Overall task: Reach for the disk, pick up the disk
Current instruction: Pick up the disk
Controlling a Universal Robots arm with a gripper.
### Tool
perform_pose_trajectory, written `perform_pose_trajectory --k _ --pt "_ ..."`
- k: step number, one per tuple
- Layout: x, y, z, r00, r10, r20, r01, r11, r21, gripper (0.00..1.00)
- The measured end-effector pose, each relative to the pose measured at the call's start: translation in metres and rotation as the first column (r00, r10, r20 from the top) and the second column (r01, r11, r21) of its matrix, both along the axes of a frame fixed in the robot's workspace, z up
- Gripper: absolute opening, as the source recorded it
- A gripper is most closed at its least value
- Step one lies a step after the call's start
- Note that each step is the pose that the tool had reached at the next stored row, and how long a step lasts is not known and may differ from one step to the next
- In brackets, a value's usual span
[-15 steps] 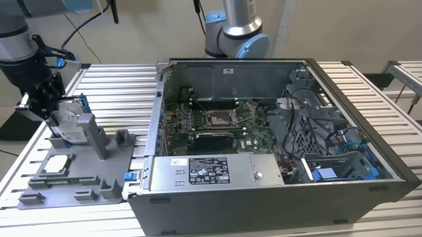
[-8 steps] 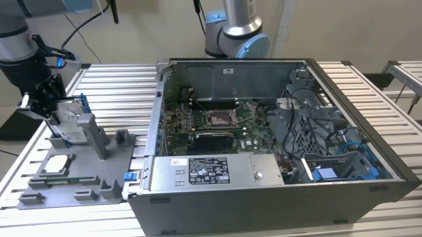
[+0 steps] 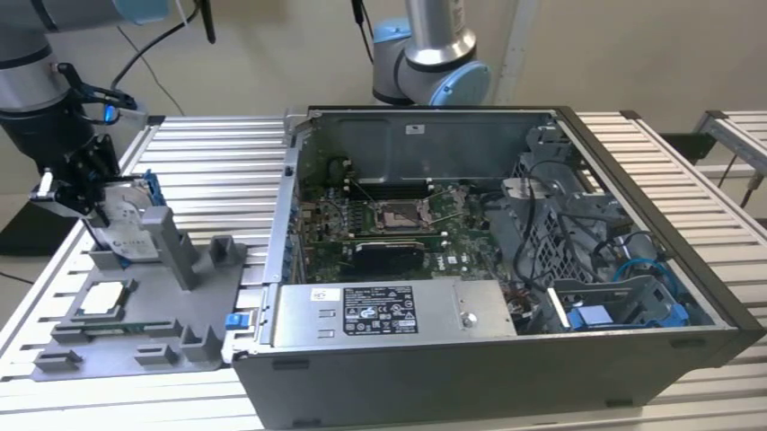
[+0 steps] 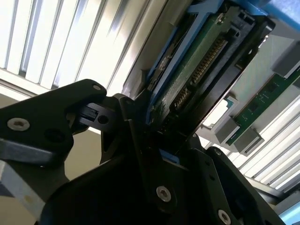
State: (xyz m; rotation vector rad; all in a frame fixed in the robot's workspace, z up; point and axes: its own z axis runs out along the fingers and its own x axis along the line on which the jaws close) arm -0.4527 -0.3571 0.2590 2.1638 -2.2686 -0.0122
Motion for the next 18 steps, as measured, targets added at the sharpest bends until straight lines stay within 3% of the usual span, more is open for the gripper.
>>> perform_pose_trajectory --k 14,18 --pt "0.0 0.0 0.0006 1.0 0.0 0.0 0.0 1.0 0.0024 0.0" --pt "-0.0001 0.0001 0.0005 1.0 0.0 0.0001 0.0 1.0 -0.0056 0.0"
